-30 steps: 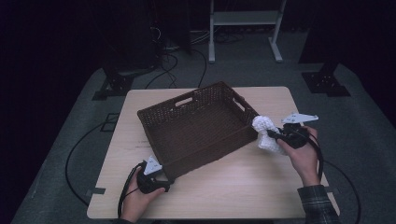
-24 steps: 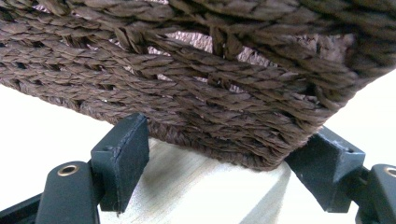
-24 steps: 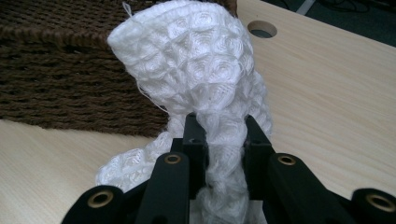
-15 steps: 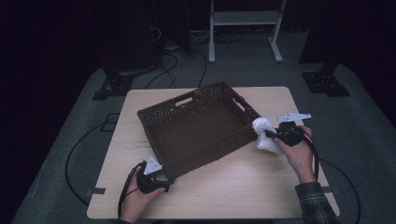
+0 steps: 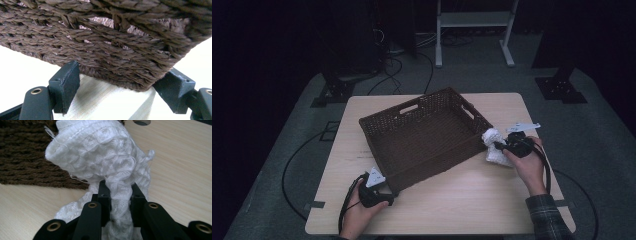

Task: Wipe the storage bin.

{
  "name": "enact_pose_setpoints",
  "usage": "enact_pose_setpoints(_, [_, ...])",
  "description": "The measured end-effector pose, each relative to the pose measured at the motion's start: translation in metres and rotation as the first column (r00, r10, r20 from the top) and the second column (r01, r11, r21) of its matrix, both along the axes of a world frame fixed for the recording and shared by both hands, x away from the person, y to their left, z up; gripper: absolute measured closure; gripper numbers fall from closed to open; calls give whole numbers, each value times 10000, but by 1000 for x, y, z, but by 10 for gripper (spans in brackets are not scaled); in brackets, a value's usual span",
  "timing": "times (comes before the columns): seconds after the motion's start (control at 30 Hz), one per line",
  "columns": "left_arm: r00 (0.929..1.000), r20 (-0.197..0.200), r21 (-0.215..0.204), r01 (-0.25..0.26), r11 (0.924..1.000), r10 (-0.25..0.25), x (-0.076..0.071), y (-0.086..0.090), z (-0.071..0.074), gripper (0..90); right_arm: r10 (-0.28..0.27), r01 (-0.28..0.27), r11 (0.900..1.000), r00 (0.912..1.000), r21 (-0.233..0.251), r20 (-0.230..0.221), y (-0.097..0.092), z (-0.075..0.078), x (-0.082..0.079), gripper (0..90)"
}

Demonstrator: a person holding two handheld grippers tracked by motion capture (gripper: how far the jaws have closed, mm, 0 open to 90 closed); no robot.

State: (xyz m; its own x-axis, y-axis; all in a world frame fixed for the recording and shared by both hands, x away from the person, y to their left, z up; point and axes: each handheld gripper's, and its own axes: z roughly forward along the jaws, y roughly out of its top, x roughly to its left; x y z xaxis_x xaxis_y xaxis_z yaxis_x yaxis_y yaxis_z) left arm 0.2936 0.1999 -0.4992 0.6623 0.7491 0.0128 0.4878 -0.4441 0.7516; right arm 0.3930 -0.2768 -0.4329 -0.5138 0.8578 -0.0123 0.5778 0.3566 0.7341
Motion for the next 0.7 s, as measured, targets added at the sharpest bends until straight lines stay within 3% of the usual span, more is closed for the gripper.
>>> enact_pose_setpoints(0.7, [10000, 4, 5, 2, 10000, -2, 0, 0, 0, 230, 41, -53, 9998, 9983, -199, -576, 3, -20, 5, 759])
